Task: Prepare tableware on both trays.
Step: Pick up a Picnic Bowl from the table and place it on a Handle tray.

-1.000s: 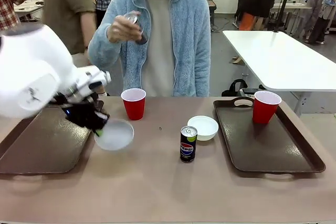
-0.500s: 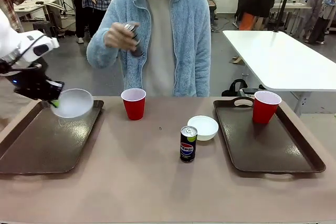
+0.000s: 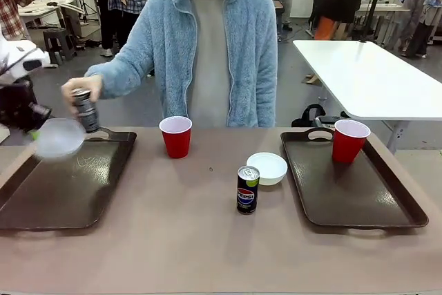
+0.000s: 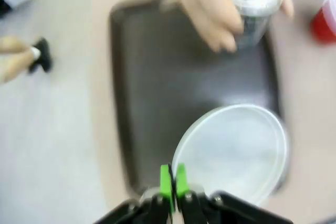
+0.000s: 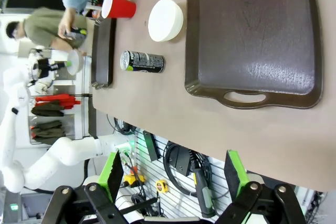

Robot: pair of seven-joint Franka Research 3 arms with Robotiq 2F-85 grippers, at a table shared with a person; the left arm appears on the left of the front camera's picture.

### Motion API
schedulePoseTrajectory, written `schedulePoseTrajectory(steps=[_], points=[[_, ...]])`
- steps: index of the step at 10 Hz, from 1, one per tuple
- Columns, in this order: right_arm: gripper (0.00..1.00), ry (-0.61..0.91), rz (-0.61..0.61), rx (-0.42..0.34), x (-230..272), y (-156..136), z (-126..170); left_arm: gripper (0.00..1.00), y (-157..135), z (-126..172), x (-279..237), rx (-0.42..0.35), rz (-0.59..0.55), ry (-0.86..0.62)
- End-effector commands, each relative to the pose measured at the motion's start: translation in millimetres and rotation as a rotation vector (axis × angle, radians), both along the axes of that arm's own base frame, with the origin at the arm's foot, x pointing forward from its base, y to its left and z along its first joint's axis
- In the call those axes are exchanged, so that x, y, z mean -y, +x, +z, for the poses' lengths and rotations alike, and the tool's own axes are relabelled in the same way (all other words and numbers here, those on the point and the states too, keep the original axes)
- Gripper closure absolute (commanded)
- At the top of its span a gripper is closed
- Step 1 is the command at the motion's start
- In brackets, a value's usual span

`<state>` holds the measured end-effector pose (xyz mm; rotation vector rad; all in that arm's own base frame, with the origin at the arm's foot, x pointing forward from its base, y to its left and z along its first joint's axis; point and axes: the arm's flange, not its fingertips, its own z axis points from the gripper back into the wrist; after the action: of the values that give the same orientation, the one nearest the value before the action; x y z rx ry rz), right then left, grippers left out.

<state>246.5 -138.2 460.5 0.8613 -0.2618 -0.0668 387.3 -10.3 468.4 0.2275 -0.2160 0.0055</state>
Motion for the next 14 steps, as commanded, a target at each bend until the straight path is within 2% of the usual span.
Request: schedulePoseTrajectory(steps=[1, 5, 6, 14], points=[[0.0, 0.026, 0.001, 0.008, -0.5, 1.4, 1.3, 0.97, -45.9, -11.4, -12.7, -0.341, -0.144, 0.379], [0.0, 0.026, 0.001, 0.008, -0.5, 1.4, 1.3, 0.97, -45.2, -10.8, -9.9, -0.327, -0.16, 0.257], [0.0, 0.026, 0.001, 0.008, -0.5, 1.4, 1.3, 0.97, -54.2, -19.5, -15.0, -0.356, -0.107, 0.312], [0.0, 0.026, 0.001, 0.008, -0.5, 1.4, 1.3, 0.97, -54.2, -19.5, -15.0, -0.356, -0.107, 0.312]])
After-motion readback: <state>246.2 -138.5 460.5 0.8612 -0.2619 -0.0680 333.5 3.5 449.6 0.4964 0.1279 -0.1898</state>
